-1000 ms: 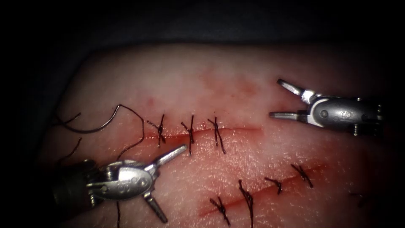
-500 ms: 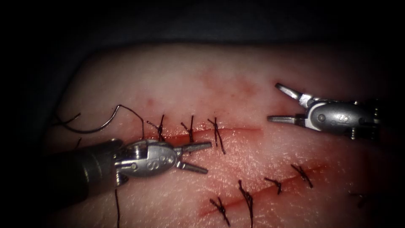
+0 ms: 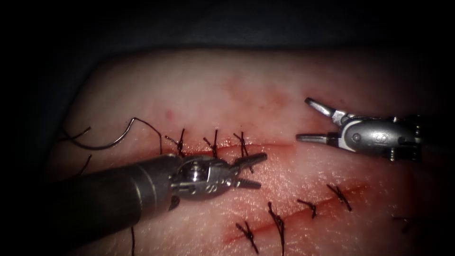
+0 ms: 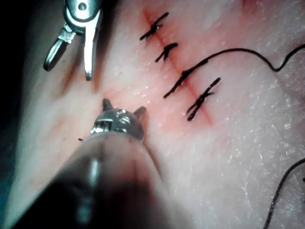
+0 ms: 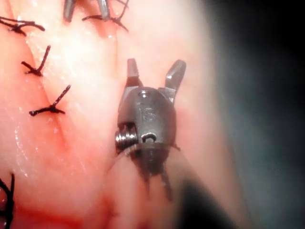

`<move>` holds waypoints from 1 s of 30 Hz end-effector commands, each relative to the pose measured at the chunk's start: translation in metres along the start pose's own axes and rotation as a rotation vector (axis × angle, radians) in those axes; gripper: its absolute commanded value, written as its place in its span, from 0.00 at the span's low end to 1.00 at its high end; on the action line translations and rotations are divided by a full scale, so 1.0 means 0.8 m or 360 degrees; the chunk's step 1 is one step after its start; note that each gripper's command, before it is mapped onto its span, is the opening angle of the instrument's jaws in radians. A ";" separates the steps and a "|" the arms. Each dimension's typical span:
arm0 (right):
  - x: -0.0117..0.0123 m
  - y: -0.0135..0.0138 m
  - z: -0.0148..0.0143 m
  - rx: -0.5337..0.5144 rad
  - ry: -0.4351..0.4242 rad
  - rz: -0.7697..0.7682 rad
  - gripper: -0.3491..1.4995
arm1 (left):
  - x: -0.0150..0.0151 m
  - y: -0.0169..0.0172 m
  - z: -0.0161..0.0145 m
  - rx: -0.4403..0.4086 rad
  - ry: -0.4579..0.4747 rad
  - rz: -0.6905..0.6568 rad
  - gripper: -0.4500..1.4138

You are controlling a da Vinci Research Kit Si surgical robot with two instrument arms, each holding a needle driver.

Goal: Wound Closure
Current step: Pull tail of suture taut

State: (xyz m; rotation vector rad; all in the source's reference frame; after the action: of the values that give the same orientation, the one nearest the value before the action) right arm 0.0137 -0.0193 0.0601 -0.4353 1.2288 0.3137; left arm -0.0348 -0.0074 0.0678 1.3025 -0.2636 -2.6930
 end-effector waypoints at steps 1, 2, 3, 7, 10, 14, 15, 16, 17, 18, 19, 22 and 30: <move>0.0001 -0.0001 0.0016 0.0002 0.0005 -0.0003 0.96 | 0.0002 -0.0006 0.0009 -0.0026 -0.0019 0.0034 0.35; 0.0001 -0.0002 0.0016 0.0002 0.0005 -0.0003 0.96 | 0.0001 -0.0006 0.0009 -0.0044 -0.0035 0.0048 0.34; 0.0001 -0.0002 0.0016 0.0001 0.0005 -0.0004 0.96 | 0.0001 -0.0006 0.0009 -0.0054 -0.0046 0.0070 0.34; 0.0002 -0.0003 0.0016 0.0001 0.0006 -0.0004 0.96 | -0.0004 -0.0006 0.0013 -0.0092 -0.0102 0.0110 0.31; 0.0002 -0.0003 0.0016 0.0001 0.0006 -0.0004 0.96 | -0.0009 -0.0005 0.0018 -0.0109 -0.0131 0.0128 0.28; 0.0002 -0.0004 0.0016 0.0001 0.0006 -0.0004 0.96 | -0.0014 -0.0005 0.0023 -0.0111 -0.0138 0.0147 0.27; 0.0002 -0.0004 0.0016 0.0001 0.0006 -0.0005 0.96 | -0.0015 -0.0005 0.0024 -0.0115 -0.0140 0.0148 0.25; 0.0002 -0.0004 0.0016 0.0001 0.0006 -0.0005 0.96 | -0.0016 -0.0005 0.0024 -0.0113 -0.0145 0.0148 0.25; 0.0002 -0.0004 0.0016 0.0001 0.0006 0.0004 0.96 | -0.0016 -0.0004 0.0023 -0.0112 -0.0149 0.0159 0.25; 0.0002 -0.0004 0.0016 0.0001 0.0006 0.0004 0.96 | -0.0016 -0.0004 0.0022 -0.0112 -0.0149 0.0159 0.25; 0.0002 -0.0004 0.0016 0.0001 0.0006 0.0004 0.96 | -0.0016 -0.0003 0.0021 -0.0112 -0.0149 0.0160 0.25; 0.0002 -0.0005 0.0018 -0.0001 0.0004 0.0004 0.96 | -0.0016 -0.0001 0.0014 -0.0132 -0.0155 0.0176 0.25; 0.0002 -0.0008 0.0018 -0.0002 0.0006 0.0011 0.96 | -0.0017 0.0000 0.0013 -0.0148 -0.0170 0.0177 0.21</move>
State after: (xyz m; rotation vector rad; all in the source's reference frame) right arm 0.0143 -0.0198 0.0602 -0.4312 1.2297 0.3205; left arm -0.0341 -0.0077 0.0692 1.0842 -0.2069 -2.6530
